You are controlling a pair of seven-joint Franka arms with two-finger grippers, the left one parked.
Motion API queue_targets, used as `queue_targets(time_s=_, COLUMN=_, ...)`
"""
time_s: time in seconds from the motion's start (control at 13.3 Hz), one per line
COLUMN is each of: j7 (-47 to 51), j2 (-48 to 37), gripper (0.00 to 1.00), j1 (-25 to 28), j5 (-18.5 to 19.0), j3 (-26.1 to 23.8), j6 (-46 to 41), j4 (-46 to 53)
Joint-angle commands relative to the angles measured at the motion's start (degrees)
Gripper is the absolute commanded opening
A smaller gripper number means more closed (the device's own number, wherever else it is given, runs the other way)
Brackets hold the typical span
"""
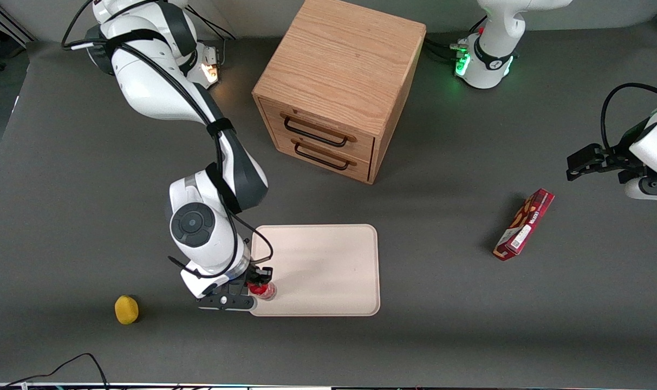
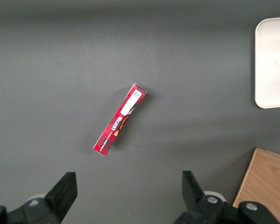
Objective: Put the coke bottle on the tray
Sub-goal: 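Lower the bottle onto the tray and open the right gripper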
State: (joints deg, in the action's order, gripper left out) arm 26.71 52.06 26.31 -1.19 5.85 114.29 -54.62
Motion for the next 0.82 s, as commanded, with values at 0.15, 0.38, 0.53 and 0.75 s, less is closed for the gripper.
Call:
queue_targets(time_s=0.15, j7=-1.4, j2=-0.4, gripper=0.28, j1=-0.4, j5=-0.6, j3=0.2, j6=4.0, j4=-2.1)
queue_targets(time_s=0.38, j7=-1.2, j2=-0.2, gripper=1.0, j1=-0.4, j5=-0.7, j3=0.2, j6=3.9, j4=-2.1)
queue_targets(time_s=0.53, j7=-1.2, j2=-2.1, gripper=1.0, j1=-0.6, j5=-1.0, j3=0.1, j6=3.1, j4=-2.4)
queue_targets(time_s=0.75, j7=-1.5, j2=-14.4, gripper=1.0, j1=-2.6, j5=-1.3, j3=-0.5, j6=-2.0, j4=-15.4)
